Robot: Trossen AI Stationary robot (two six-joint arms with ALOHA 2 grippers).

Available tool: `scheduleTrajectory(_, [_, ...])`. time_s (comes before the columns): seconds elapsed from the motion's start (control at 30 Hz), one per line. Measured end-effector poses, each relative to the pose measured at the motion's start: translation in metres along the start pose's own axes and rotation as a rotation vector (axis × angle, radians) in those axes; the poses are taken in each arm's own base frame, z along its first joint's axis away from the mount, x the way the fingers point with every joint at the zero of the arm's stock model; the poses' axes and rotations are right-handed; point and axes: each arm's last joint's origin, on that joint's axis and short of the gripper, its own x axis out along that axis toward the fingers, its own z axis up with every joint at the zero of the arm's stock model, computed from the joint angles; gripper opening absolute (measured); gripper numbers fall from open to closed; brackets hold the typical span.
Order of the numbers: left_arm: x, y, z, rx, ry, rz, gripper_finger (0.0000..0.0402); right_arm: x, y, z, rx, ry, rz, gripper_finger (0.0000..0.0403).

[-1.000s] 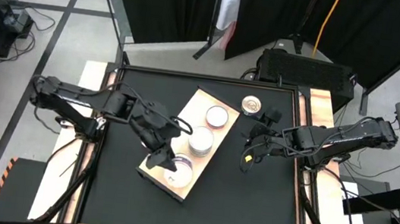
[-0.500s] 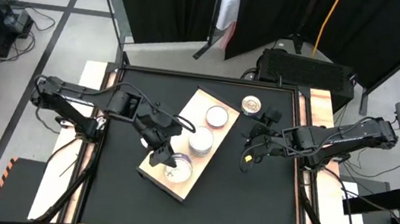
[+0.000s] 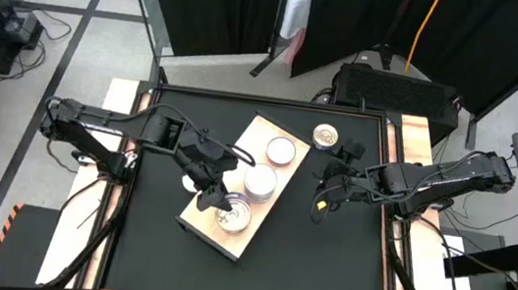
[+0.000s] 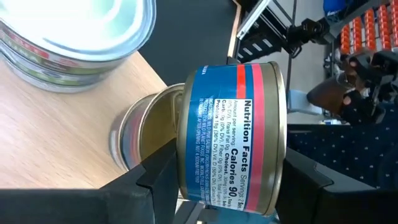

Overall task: Stack canned seafood by type on shelf
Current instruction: Stack the blue tuna can on top of the other blue tuna cans on the shelf

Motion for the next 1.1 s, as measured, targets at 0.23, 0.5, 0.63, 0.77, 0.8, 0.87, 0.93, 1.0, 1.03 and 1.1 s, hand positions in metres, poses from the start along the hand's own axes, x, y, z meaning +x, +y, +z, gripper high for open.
scheduleTrajectory(0.23, [-0.0001,0.0003,0.0003,-0.007,-0.005,0.006,0.022,0.0,0.0,0.0,0.0,0.0,0.0,0.0313])
scheduleTrajectory(0.5, [-0.0001,0.0014,0.0004,-0.01,-0.022,0.035,0.0248,0.0,0.0,0.0,0.0,0.0,0.0,0.0313])
scheduleTrajectory(0.63, [-0.0001,0.0027,-0.0014,-0.019,-0.004,0.048,0.0249,0.0,0.0,0.0,0.0,0.0,0.0,0.0313])
scheduleTrajectory(0.77, [-0.0001,0.004,-0.0033,-0.028,0.019,0.055,0.0249,0.0,0.0,0.0,0.0,0.0,0.0,0.0313])
scheduleTrajectory(0.8, [-0.0001,0.004,-0.0033,-0.029,0.019,0.055,0.0249,0.0001,-0.0001,0.0,0.0,0.0,0.0,0.0313])
scheduleTrajectory(0.87, [0.0,0.004,-0.0033,-0.042,0.019,0.055,0.0249,0.0,0.0,0.0,0.0,0.0,0.0,0.0313])
scheduleTrajectory(0.93, [-0.0001,0.004,-0.0033,-0.053,0.019,0.056,0.0249,0.0001,0.0,0.0,0.0,0.0,0.0,0.0313])
scheduleTrajectory(1.0, [-0.0001,0.0041,-0.0035,-0.055,0.021,0.056,0.025,0.0,-0.0001,0.0,0.0,0.0,0.0,0.0313])
scheduleTrajectory(1.03, [-0.0001,0.0041,-0.0035,-0.056,0.021,0.056,0.025,0.0001,0.0,0.0,0.0,0.0,0.0,0.0313])
scheduleTrajectory(1.1, [-0.0008,0.004,-0.0036,-0.064,0.019,0.056,0.025,0.0,0.0,0.0,0.0,0.0,0.0,0.0313])
